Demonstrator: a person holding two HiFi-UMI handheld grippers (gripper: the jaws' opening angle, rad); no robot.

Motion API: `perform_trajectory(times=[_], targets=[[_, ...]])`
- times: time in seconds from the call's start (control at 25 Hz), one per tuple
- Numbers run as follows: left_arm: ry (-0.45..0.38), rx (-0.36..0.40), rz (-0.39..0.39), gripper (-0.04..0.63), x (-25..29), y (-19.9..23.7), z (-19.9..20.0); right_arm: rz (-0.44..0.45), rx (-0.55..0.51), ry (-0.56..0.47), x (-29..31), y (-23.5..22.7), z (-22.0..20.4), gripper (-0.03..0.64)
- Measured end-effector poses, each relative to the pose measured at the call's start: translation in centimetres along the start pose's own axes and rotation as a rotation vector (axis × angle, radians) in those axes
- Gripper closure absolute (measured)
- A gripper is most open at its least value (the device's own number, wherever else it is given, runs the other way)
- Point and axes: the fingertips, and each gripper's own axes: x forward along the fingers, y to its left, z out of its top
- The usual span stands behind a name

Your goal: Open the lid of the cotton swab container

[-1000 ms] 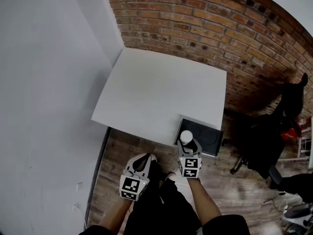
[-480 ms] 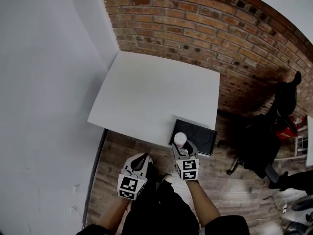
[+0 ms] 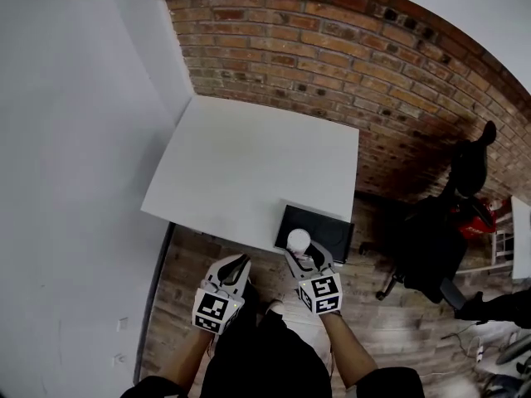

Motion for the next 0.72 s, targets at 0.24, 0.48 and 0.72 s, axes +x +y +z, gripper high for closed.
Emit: perform_trajectory(times=[0.24, 0.48, 0.72], targets=[[-0.059, 0.057, -0.106, 0.555, 0.3, -2.2, 2.5, 0.059, -0.033, -0.007, -2.3, -0.1, 1.6, 0.376], [-0.107, 0.101, -0.257, 0.462, 0.0, -5.3, 4.8, 0.137, -0.073, -0.027, -4.6, 1.2, 3.5, 0.376], [-0.155, 0.116, -0.381, 0.405, -0.9, -7.3, 7.7, 0.216, -0.104, -0.061, -6.8, 3.3, 5.8, 0.376]])
